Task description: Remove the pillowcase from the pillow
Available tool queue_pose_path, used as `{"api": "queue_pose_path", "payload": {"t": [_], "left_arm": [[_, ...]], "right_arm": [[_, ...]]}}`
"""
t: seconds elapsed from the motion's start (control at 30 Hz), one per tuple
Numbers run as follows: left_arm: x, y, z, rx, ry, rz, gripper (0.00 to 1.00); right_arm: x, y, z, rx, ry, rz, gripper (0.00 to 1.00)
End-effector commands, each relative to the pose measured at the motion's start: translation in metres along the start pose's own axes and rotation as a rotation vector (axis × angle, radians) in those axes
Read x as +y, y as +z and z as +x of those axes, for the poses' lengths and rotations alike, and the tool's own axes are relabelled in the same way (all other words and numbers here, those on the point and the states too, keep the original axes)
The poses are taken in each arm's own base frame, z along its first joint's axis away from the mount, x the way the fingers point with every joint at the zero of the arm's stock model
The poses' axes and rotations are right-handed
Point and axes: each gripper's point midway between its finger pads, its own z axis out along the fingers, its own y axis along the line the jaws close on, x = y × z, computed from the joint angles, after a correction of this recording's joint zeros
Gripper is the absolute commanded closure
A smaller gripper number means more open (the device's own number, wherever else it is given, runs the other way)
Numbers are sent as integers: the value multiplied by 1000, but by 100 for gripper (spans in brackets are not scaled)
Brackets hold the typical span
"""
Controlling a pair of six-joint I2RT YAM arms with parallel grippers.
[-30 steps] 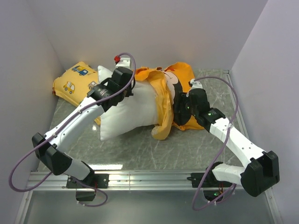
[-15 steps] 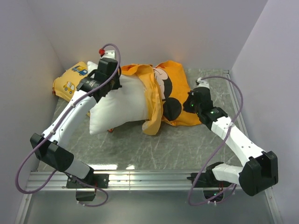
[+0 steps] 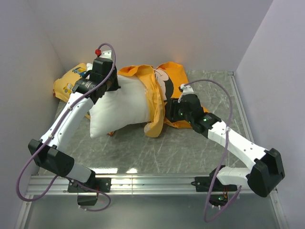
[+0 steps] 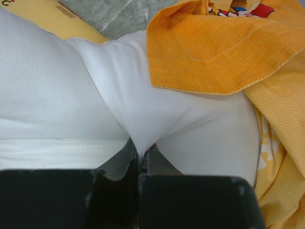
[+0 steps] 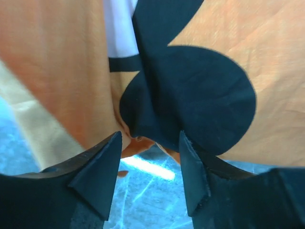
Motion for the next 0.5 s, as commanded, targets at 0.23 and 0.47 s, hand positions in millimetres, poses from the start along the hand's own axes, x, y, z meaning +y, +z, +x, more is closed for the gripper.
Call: {"api": "queue_pose_path", "payload": {"t": [0.23, 0.47], "left_arm": [[-7, -35, -79, -265, -82, 45, 100], [55, -74, -147, -420, -224, 10, 99]], "right_arm": [[-14, 27, -12, -13, -27, 150, 99], [-175, -14, -34, -99, 299, 541, 100]]}}
